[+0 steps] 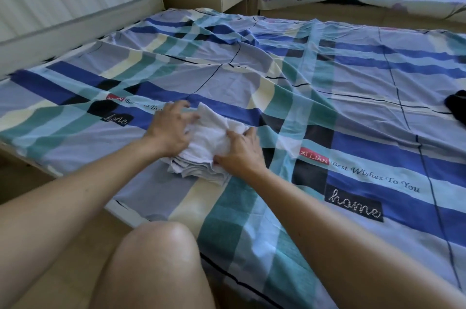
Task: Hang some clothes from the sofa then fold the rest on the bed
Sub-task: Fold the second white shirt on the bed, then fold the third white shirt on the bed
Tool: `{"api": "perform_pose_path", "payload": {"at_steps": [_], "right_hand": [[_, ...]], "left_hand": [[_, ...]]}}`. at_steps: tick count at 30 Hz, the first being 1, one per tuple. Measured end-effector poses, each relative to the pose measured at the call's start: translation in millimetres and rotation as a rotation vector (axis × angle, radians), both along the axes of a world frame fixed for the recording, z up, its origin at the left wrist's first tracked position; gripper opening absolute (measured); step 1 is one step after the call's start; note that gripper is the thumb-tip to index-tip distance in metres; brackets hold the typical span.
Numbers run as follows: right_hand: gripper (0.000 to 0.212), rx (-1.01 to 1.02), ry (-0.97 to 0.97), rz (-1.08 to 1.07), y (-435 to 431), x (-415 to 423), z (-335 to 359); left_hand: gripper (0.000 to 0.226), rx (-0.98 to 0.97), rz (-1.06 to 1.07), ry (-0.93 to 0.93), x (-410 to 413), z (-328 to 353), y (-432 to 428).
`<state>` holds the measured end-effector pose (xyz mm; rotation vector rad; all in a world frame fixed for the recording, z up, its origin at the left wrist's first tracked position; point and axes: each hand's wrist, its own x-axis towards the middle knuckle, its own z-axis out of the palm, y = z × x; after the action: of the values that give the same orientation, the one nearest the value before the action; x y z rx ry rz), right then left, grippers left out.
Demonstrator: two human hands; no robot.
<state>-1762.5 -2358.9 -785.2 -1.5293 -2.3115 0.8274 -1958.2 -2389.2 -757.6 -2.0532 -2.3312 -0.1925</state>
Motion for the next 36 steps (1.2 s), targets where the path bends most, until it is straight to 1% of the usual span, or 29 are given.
{"api": "perform_pose_path", "payload": {"at_steps": [1, 2, 3, 4, 6, 7, 9, 11, 12, 13, 16, 17, 19, 20, 22, 23, 25, 28, 31, 32, 33, 34, 36], "right_hand": [[0.078, 0.124, -0.076, 0.022, -2.5, 2.7, -1.9], [0.081, 0.207, -0.139, 0.059, -2.7, 6.2, -5.5], [0.084, 0.256, -0.189, 0.111, -2.0, 11.2, -8.9], [0.086, 0.273, -0.225, 0.169, -1.0, 16.1, -12.0], [0.088, 0.227, -0.271, 0.25, -0.2, 25.9, -16.6], [0.089, 0.174, -0.276, 0.272, 0.1, 29.3, -16.8], [0.087, 0.085, -0.235, 0.289, 1.4, 35.4, -15.1], [0.084, 0.062, -0.162, 0.29, 2.9, 46.9, -12.1], [0.083, 0.066, -0.117, 0.279, 3.2, 55.9, -9.0], [0.082, 0.071, -0.064, 0.257, 3.7, 66.5, -4.4], [0.08, 0.068, 0.103, 0.149, 7.2, 114.9, 18.8], [0.08, 0.082, 0.141, 0.108, 9.7, 135.4, 27.2], [0.081, 0.121, 0.181, 0.008, 16.1, 183.6, 43.1], [0.081, 0.135, 0.206, -0.038, 18.7, 201.7, 50.3], [0.076, 0.157, 0.269, -0.168, 22.0, 252.3, 65.4], [0.072, 0.167, 0.322, -0.208, 23.3, 267.4, 71.8], [0.066, 0.215, 0.382, -0.303, 22.1, 312.8, 86.3], [0.061, 0.325, 0.374, -0.44, 16.1, 375.2, 97.5], [0.056, 0.486, 0.319, -0.617, 10.6, 434.0, 94.3], [0.053, 0.531, 0.284, -0.697, 11.5, 454.6, 93.1], [0.051, 0.561, 0.262, -0.774, 13.1, 472.5, 93.1], [0.049, 0.575, 0.248, -0.845, 15.5, 489.2, 92.2], [0.043, 0.574, 0.194, -0.951, 19.7, 519.8, 88.1]], "left_hand": [[0.053, 0.087, -0.122, 0.016, 7.0, -1.0, 1.2], [0.062, 0.11, -0.229, 0.025, 12.3, -3.0, 2.7], [0.072, 0.042, -0.298, 0.042, 18.4, -3.1, 3.3], [0.083, -0.07, -0.316, 0.063, 20.0, -6.7, 3.3], [0.105, -0.324, -0.243, 0.105, 18.6, -15.3, 0.1], [0.116, -0.414, -0.2, 0.094, 17.1, -15.7, -1.8], [0.134, -0.484, -0.156, 0.081, 16.7, -9.5, -1.2], [0.141, -0.5, -0.117, 0.091, 22.3, 5.4, 4.8], [0.135, -0.479, -0.101, 0.088, 28.6, 14.5, 7.1], [0.123, -0.427, -0.082, 0.047, 36.6, 23.2, 8.7], [0.087, -0.2, -0.093, -0.225, 74.6, 41.8, 19.3], [0.082, -0.153, -0.121, -0.312, 93.3, 45.8, 23.5], [0.081, -0.088, -0.206, -0.441, 142.3, 53.4, 32.3], [0.077, -0.059, -0.24, -0.495, 162.9, 56.6, 33.5], [0.06, -0.023, -0.329, -0.585, 218.0, 59.5, 41.7], [0.057, -0.025, -0.352, -0.617, 235.8, 61.2, 40.4], [0.058, -0.045, -0.444, -0.685, 284.5, 64.2, 40.5], [0.059, -0.031, -0.552, -0.705, 337.4, 62.1, 33.7], [0.078, -0.056, -0.614, -0.717, 366.9, 50.9, 24.4], [0.077, -0.06, -0.63, -0.712, 374.8, 44.7, 23.9], [0.069, -0.061, -0.637, -0.702, 379.6, 39.0, 23.2], [0.06, -0.057, -0.643, -0.69, 383.3, 34.1, 21.8], [0.054, -0.071, -0.661, -0.673, 390.4, 26.3, 21.1]]}}
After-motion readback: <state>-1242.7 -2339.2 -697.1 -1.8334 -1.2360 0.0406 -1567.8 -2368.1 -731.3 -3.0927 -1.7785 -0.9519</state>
